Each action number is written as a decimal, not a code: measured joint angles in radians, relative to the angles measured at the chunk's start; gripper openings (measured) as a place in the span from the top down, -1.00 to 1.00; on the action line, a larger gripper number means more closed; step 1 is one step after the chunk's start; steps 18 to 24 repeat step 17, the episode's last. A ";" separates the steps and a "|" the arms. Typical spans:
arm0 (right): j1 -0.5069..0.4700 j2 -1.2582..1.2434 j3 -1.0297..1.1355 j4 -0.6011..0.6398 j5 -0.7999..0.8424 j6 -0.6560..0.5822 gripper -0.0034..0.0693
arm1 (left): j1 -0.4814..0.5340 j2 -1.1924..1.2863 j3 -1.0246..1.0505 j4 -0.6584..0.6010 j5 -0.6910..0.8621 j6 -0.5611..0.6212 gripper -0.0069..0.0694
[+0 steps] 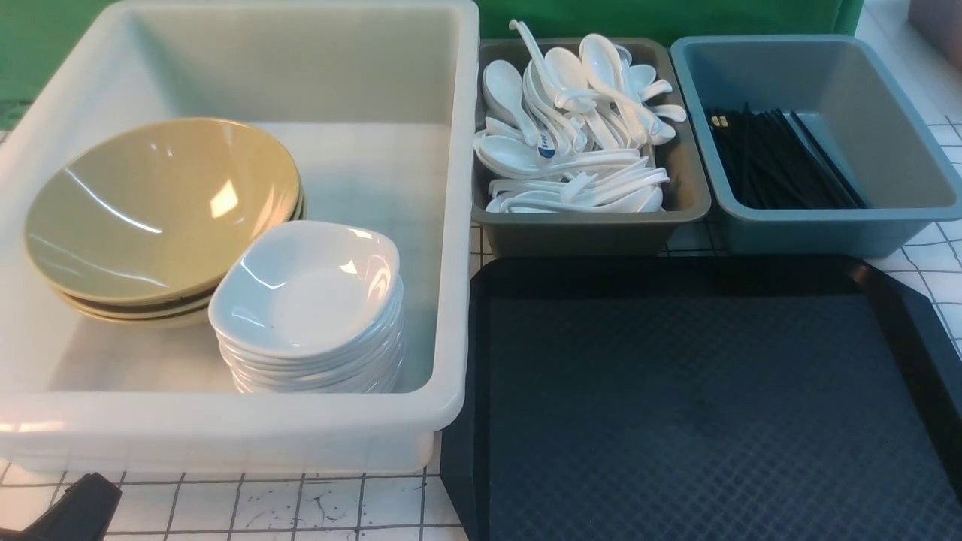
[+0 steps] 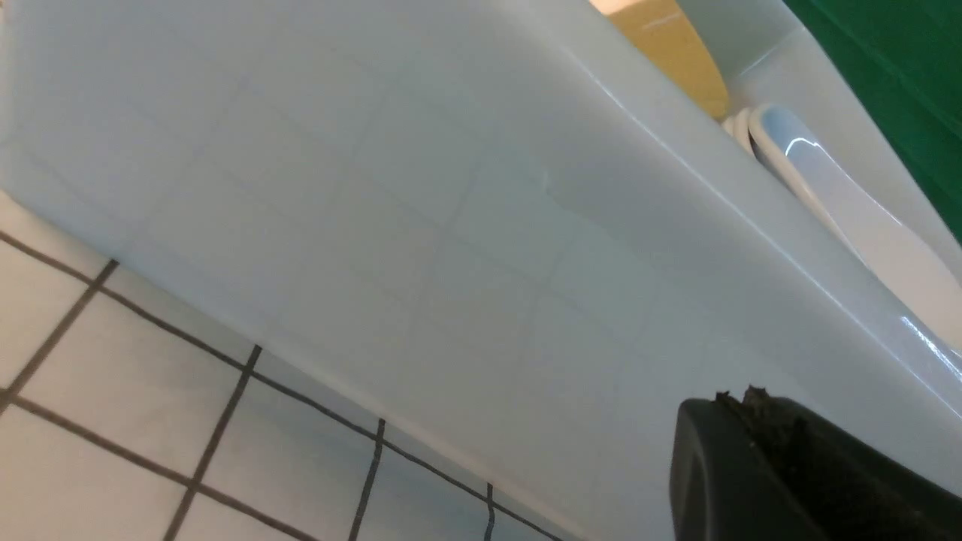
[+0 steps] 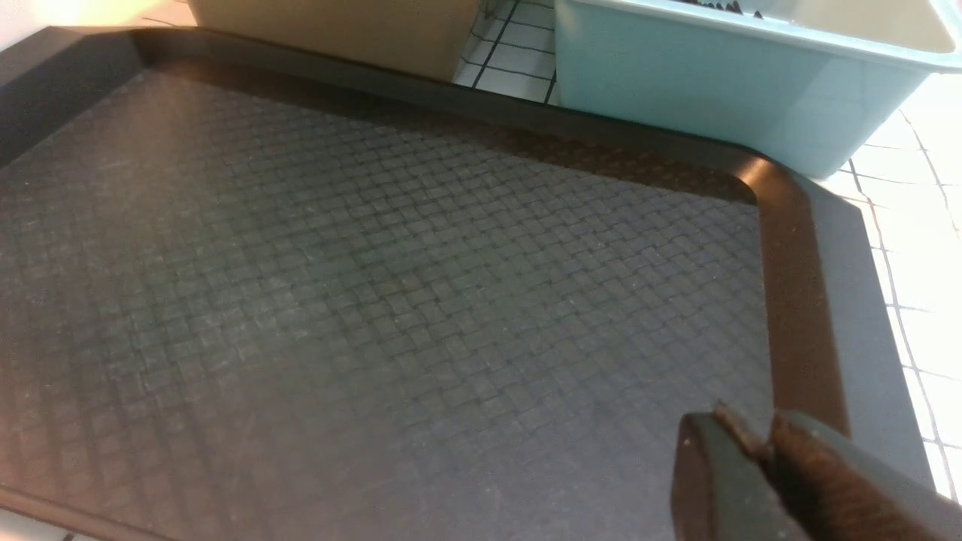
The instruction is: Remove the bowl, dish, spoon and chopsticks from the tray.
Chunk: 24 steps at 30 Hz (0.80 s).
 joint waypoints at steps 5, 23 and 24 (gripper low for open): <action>0.000 0.000 0.000 0.000 0.000 0.000 0.59 | 0.000 0.000 0.000 0.000 0.000 0.000 0.82; 0.000 0.000 0.000 0.000 0.000 0.000 0.55 | 0.000 0.000 0.000 0.000 0.000 -0.003 0.82; 0.000 0.000 0.000 0.000 0.000 0.000 0.55 | 0.000 0.000 0.000 0.000 0.000 -0.003 0.82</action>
